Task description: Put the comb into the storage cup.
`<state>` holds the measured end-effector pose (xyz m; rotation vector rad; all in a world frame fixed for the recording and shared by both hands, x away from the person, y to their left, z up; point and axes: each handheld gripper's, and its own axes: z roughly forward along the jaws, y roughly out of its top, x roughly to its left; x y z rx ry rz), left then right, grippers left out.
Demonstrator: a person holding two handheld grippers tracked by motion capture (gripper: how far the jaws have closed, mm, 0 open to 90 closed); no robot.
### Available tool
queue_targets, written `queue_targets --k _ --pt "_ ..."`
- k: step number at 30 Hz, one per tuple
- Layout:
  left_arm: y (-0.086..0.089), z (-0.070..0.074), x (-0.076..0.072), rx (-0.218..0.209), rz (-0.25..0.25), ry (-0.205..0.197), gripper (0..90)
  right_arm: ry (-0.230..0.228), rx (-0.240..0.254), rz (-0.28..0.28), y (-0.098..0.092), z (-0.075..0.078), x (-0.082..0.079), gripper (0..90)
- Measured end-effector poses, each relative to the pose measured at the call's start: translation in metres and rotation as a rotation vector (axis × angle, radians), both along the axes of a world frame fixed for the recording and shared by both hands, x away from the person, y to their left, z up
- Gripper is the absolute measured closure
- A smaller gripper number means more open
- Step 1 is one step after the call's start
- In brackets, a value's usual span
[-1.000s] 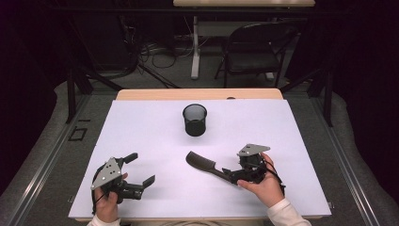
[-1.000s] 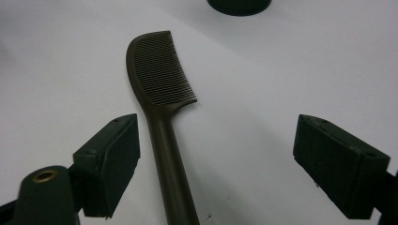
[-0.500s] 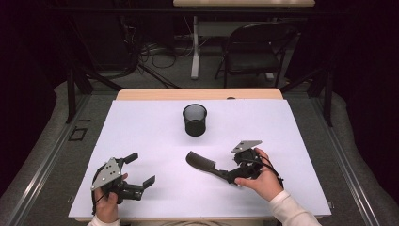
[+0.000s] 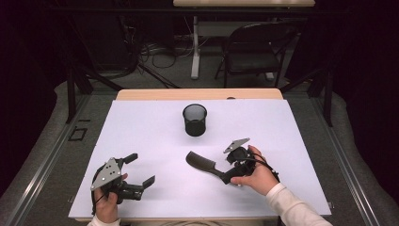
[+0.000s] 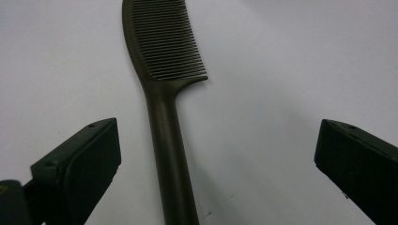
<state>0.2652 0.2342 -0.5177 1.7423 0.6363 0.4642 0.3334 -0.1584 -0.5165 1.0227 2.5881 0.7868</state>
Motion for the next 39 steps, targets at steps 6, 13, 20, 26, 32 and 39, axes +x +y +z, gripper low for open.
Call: queue_targets --k 6,13,20,26,32,39 --pt "0.000 0.000 0.000 -0.001 0.000 0.000 0.5 0.041 -0.038 0.025 0.004 -0.002 0.003 0.8" --pt "0.000 0.000 0.000 -0.001 0.001 0.000 0.5 0.058 -0.084 0.051 0.011 -0.003 0.004 0.7" --pt "0.000 0.000 0.000 -0.002 -0.002 0.001 0.5 0.064 -0.108 0.059 0.016 -0.003 0.009 0.6" --pt "0.000 0.000 0.000 0.001 0.005 0.001 0.5 0.079 -0.123 0.068 0.019 -0.003 0.013 1.5" --pt "0.000 0.000 0.000 -0.002 -0.003 0.002 0.5 0.088 -0.133 0.088 0.022 -0.001 0.015 7.5" --pt "0.000 0.000 0.000 -0.003 -0.004 0.002 0.5 0.103 -0.146 0.115 0.028 0.002 0.017 14.1"
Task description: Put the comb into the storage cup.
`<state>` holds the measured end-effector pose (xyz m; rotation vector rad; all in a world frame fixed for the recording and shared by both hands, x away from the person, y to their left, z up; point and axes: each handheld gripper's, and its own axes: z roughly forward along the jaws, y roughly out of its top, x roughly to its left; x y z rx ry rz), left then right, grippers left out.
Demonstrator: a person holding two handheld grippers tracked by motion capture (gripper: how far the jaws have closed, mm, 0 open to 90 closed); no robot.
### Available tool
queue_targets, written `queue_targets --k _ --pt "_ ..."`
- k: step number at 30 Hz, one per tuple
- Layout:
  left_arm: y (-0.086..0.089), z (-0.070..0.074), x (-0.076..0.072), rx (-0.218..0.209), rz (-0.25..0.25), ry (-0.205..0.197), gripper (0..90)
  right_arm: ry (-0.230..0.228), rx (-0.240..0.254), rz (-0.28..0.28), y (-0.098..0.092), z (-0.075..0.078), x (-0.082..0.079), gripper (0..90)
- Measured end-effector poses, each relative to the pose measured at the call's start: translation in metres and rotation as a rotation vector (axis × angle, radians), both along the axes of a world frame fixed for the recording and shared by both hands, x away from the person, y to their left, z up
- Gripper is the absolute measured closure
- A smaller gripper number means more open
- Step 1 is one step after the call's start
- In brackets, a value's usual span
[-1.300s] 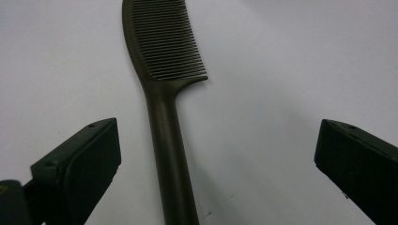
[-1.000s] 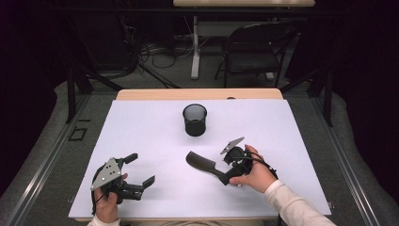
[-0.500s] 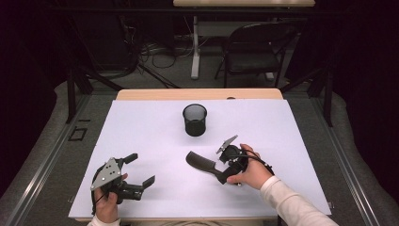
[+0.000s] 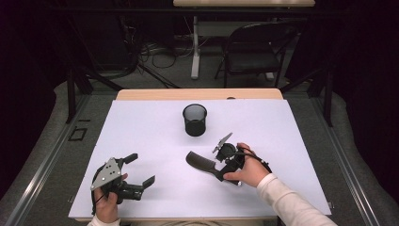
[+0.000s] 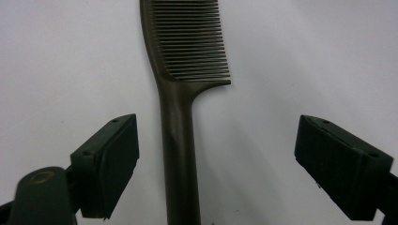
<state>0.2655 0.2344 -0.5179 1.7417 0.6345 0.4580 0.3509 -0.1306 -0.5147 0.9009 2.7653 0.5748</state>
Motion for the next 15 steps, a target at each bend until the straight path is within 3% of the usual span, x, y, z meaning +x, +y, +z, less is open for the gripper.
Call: queue_targets --k 9,15 --pt "0.000 0.000 0.000 0.001 -0.002 0.000 0.5 -0.002 -0.035 0.020 0.008 0.002 0.004 15.1" --pt "0.000 0.000 0.000 0.002 -0.003 0.001 0.5 -0.007 -0.045 0.032 0.013 0.002 0.005 21.2"
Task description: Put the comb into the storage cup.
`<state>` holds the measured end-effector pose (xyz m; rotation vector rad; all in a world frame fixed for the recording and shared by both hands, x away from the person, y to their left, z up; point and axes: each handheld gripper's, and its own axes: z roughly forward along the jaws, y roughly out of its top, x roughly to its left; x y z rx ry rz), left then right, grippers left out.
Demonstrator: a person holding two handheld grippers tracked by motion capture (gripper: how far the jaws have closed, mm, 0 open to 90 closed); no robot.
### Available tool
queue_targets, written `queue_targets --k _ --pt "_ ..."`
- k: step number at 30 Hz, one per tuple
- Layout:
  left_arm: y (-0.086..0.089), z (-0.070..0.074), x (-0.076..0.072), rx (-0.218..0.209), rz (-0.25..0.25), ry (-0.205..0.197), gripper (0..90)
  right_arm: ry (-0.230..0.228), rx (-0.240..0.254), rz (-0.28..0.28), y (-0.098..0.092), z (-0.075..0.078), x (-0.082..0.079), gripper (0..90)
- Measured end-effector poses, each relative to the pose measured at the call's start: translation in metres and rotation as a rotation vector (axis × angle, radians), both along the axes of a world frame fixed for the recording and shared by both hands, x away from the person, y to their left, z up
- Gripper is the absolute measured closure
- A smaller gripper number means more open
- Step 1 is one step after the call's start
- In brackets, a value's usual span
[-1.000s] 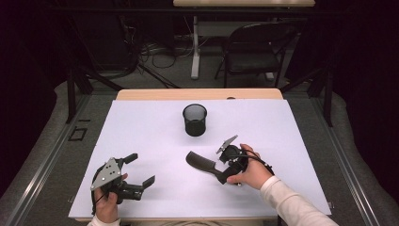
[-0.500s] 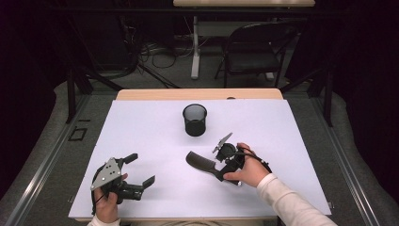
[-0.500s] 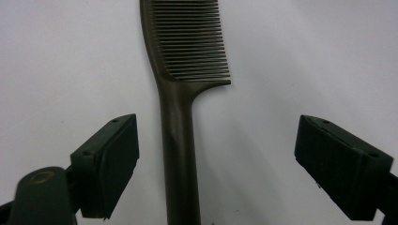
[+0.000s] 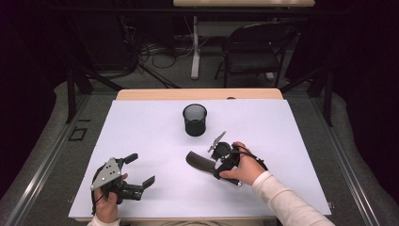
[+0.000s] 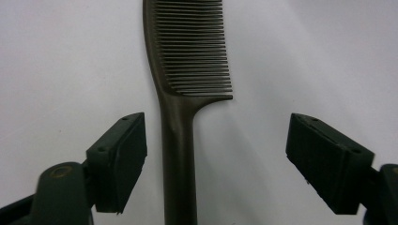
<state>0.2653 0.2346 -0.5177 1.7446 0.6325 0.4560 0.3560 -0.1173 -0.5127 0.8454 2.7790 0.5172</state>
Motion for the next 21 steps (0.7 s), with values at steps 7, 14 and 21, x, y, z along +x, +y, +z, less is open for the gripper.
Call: queue_targets --k 7,14,21 --pt "0.000 0.000 0.000 0.000 0.002 0.001 0.5 0.030 -0.003 0.000 0.003 0.000 0.002 23.9" --pt "0.000 0.000 0.000 0.001 0.004 0.002 0.5 0.031 0.000 0.001 0.007 0.002 0.001 30.5" --pt "0.000 0.000 0.000 0.001 0.004 0.002 0.5 0.053 -0.027 0.012 0.012 0.000 0.000 30.8"
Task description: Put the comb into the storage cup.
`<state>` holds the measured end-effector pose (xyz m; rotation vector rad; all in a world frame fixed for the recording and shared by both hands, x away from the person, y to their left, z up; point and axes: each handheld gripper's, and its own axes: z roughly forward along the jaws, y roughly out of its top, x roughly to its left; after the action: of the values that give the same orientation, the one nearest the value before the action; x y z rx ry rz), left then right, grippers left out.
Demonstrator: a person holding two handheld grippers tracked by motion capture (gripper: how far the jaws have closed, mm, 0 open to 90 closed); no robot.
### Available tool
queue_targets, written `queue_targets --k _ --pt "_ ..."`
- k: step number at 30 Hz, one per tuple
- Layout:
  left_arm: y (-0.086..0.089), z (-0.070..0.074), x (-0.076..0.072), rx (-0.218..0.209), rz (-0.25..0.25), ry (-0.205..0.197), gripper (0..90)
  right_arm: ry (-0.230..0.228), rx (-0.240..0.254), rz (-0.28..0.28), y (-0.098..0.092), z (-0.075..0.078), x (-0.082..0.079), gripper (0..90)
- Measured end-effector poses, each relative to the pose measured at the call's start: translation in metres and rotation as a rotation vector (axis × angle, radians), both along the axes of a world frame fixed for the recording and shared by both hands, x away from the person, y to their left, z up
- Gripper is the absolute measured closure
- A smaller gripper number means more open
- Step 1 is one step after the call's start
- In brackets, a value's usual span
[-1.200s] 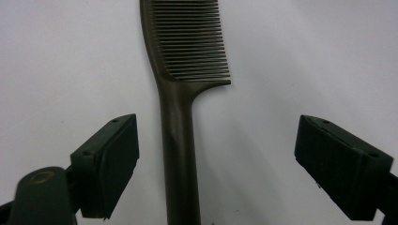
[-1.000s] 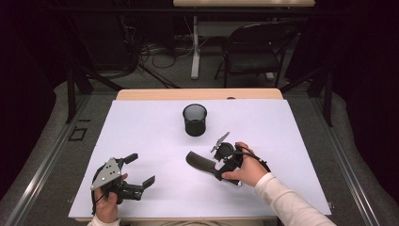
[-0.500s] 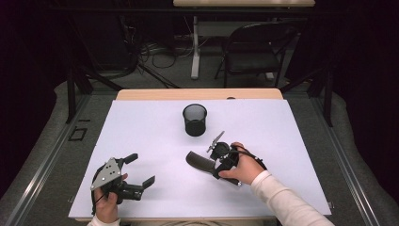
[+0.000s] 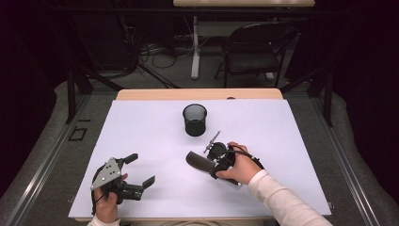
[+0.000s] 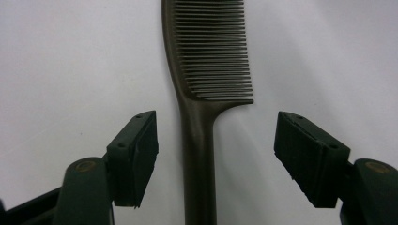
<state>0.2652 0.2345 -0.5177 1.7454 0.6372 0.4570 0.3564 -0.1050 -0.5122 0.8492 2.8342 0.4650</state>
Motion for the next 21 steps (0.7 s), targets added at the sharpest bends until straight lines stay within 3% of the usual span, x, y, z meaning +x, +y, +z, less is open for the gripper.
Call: queue_targets --k 9,21 --pt "-0.0001 -0.0002 0.0002 -0.002 0.001 0.000 0.5 0.029 -0.038 0.019 0.0027 -0.0046 0.0028 38.8" --pt "0.0001 -0.0003 0.0005 0.000 -0.001 0.003 0.5 0.077 -0.055 0.041 0.0031 -0.0086 0.0024 58.7"
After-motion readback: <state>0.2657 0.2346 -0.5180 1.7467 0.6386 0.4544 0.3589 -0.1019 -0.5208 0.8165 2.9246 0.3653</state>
